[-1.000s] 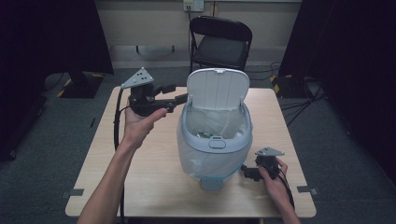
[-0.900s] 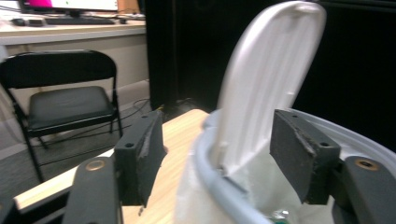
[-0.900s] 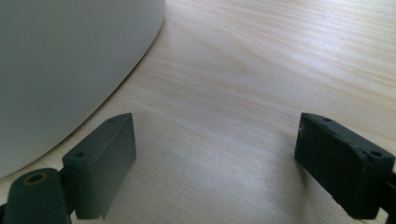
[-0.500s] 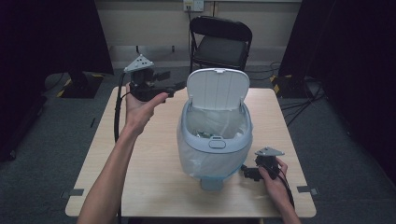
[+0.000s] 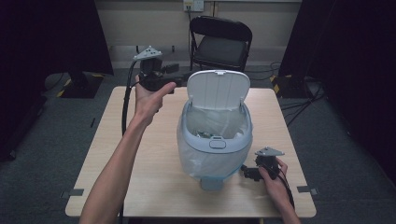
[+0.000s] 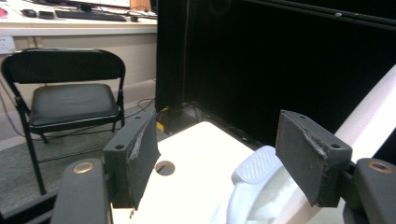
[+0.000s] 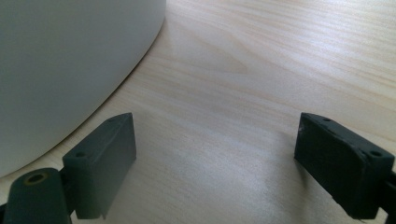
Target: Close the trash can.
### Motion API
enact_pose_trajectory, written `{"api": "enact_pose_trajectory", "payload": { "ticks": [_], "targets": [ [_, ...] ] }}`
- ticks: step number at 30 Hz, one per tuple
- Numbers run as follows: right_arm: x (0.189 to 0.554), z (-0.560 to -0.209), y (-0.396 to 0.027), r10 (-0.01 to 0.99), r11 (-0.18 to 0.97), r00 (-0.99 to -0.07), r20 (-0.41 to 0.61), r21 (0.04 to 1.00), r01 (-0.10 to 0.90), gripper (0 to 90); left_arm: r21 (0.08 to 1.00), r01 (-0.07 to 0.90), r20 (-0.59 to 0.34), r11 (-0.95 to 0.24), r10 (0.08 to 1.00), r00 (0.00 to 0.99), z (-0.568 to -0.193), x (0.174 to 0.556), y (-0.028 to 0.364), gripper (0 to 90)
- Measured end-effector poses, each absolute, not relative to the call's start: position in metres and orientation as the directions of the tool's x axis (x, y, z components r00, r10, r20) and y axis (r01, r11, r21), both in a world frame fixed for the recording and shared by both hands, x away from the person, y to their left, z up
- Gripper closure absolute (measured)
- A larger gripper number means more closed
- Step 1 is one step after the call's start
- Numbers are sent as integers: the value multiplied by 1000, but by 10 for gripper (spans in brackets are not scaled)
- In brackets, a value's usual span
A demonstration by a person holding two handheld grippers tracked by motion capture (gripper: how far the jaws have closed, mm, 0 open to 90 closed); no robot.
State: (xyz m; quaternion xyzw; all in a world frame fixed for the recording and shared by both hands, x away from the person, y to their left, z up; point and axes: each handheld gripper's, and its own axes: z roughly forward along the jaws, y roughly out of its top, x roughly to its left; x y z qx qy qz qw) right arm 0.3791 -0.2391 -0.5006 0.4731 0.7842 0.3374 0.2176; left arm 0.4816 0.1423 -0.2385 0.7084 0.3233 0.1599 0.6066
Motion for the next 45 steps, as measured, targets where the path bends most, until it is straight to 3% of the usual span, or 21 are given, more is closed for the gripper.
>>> {"api": "enact_pose_trajectory", "payload": {
  "ticks": [8, 12, 20, 24, 37, 45],
  "targets": [
    [379, -501, -239, 889, 324, -457, -21, 735, 596, 115, 966, 237, -140, -102, 564, 814, -242, 460, 133, 284],
    [379, -501, -239, 889, 324, -458, -22, 735, 596, 115, 967, 217, -120, -132, 517, 847, -243, 447, 126, 329],
    [379, -501, -239, 889, 324, -457, -22, 735, 596, 115, 960, 231, -121, -161, 503, 856, -250, 435, 117, 266],
    [379, -501, -239, 889, 324, -457, -21, 735, 596, 115, 951, 209, -65, -230, 510, 858, -254, 425, 107, 265],
    [379, -501, -239, 889, 324, -457, -22, 735, 596, 115, 915, 185, -18, -357, 423, 906, -274, 402, 72, 245],
    [379, -501, -239, 889, 324, -458, -21, 735, 596, 115, 929, 164, -9, -331, 425, 905, -279, 396, 70, 237]
  ]
}}
